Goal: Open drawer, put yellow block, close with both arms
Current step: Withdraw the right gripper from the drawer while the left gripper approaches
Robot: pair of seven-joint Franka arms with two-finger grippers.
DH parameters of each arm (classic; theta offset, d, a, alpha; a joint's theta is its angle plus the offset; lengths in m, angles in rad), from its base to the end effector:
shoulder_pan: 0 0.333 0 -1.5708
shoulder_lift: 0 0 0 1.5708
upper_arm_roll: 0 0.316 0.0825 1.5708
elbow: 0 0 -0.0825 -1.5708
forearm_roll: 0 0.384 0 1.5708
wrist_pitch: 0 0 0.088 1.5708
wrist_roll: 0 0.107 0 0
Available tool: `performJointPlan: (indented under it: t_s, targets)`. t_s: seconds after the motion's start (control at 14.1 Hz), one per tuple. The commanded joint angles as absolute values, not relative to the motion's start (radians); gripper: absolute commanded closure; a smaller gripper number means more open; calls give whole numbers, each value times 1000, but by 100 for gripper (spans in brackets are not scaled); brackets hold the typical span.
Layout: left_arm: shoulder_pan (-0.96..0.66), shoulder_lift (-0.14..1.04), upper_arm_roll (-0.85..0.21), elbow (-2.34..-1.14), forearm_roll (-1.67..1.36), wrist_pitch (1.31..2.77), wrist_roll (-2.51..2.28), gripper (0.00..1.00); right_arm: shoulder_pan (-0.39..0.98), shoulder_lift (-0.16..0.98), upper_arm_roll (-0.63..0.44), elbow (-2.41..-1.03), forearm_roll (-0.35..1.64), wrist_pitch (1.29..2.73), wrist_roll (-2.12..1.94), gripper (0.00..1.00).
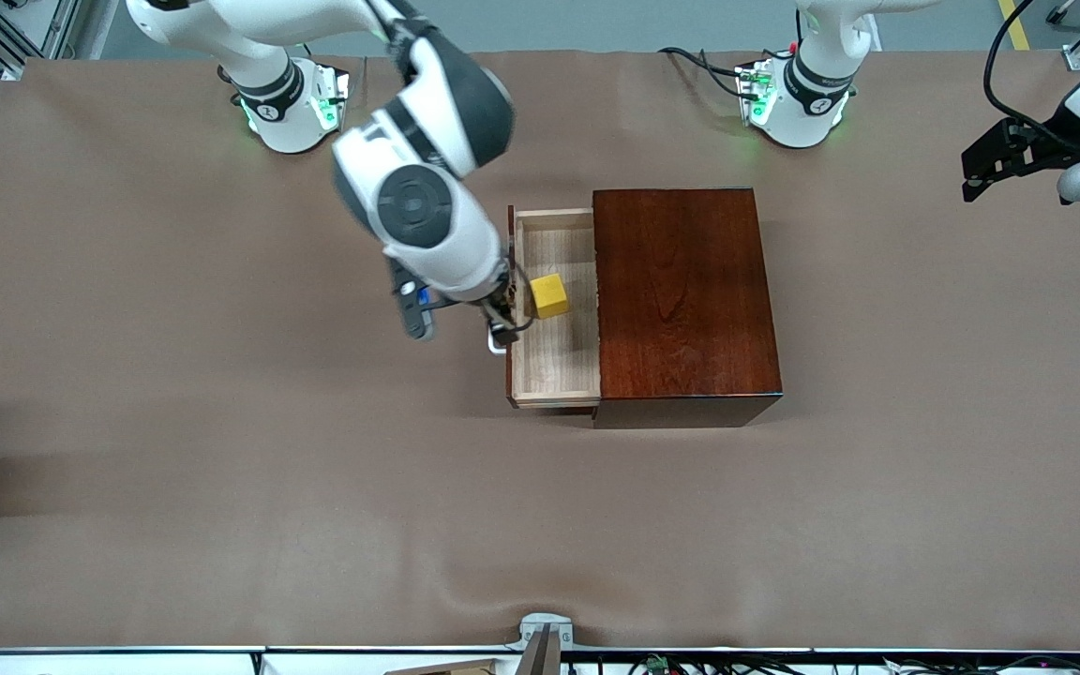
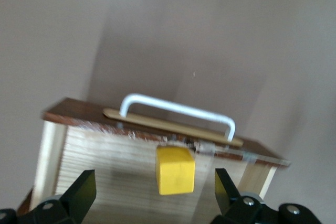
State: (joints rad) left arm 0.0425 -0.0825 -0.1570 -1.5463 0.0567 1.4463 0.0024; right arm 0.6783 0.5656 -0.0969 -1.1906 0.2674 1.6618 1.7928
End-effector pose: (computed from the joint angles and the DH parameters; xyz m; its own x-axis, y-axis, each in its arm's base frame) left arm 0.5125 -0.0563 0.6690 0.9939 -0.1089 -0.0184 -0.1099 -0.9915 -0.0692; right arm 0.5688 0.4253 0.4545 0.3114 -0.9324 -0.1836 -0.9310 -0.3380 0.1378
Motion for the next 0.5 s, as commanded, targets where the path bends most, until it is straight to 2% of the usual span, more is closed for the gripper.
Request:
performJointPlan:
  t_s: [0.0,0.43]
  targets:
    - [54,-84,-166,-1542,40,1434,15,0,600,526,-89,-1186,282,1586,1662,0]
    - [58,-86,-166,-1542,40,1434,20,0,474,450,-95,-1186,229,1555,1392,0]
